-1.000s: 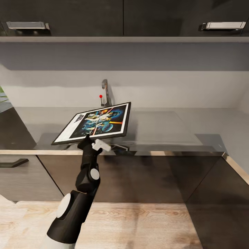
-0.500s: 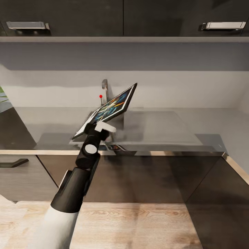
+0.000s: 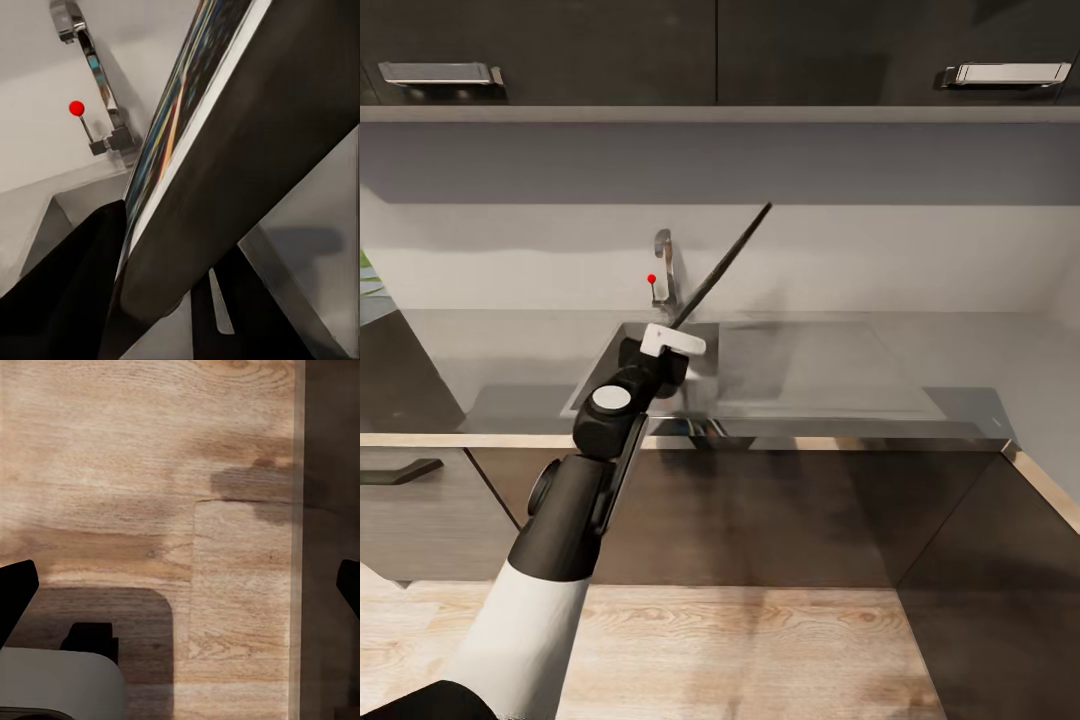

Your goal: Pick up the poster from the kitchen countertop and hang it on one of the wall nails in the kitchen.

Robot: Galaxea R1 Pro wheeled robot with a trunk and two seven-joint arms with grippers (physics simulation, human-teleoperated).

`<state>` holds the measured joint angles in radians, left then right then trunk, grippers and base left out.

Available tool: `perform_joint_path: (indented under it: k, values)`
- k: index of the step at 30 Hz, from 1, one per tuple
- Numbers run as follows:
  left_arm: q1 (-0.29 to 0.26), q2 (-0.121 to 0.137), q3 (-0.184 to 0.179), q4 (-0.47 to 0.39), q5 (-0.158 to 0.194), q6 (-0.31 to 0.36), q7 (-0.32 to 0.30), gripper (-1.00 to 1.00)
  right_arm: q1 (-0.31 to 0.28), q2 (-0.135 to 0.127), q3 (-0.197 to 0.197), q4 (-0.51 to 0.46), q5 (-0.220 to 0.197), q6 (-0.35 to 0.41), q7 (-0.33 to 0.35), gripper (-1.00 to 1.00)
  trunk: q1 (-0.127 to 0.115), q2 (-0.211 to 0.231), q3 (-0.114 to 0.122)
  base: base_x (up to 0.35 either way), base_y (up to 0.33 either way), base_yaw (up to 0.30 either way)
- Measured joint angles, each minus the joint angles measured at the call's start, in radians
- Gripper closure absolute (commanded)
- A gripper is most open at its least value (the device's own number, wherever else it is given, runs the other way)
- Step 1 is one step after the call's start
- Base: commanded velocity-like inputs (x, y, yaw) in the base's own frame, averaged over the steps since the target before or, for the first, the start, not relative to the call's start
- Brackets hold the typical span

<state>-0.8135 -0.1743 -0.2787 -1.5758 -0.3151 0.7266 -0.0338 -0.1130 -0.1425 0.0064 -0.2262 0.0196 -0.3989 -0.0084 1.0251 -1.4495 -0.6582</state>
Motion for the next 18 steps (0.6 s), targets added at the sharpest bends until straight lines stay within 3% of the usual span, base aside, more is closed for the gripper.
perform_joint_path:
  k: [7, 18]
  values:
    - [-0.004, 0.000, 0.000, 0.000, 0.010, 0.004, 0.000, 1.00, 0.000, 0.000, 0.000, 0.000, 0.000, 0.000, 0.000, -1.00, 0.000, 0.000, 0.000, -0.084, 0.000, 0.000]
    - [-0.005, 0.000, 0.000, 0.000, 0.010, 0.004, 0.001, 1.00, 0.000, 0.000, 0.000, 0.000, 0.000, 0.000, 0.000, -1.00, 0.001, 0.000, 0.000, -0.310, 0.000, 0.000]
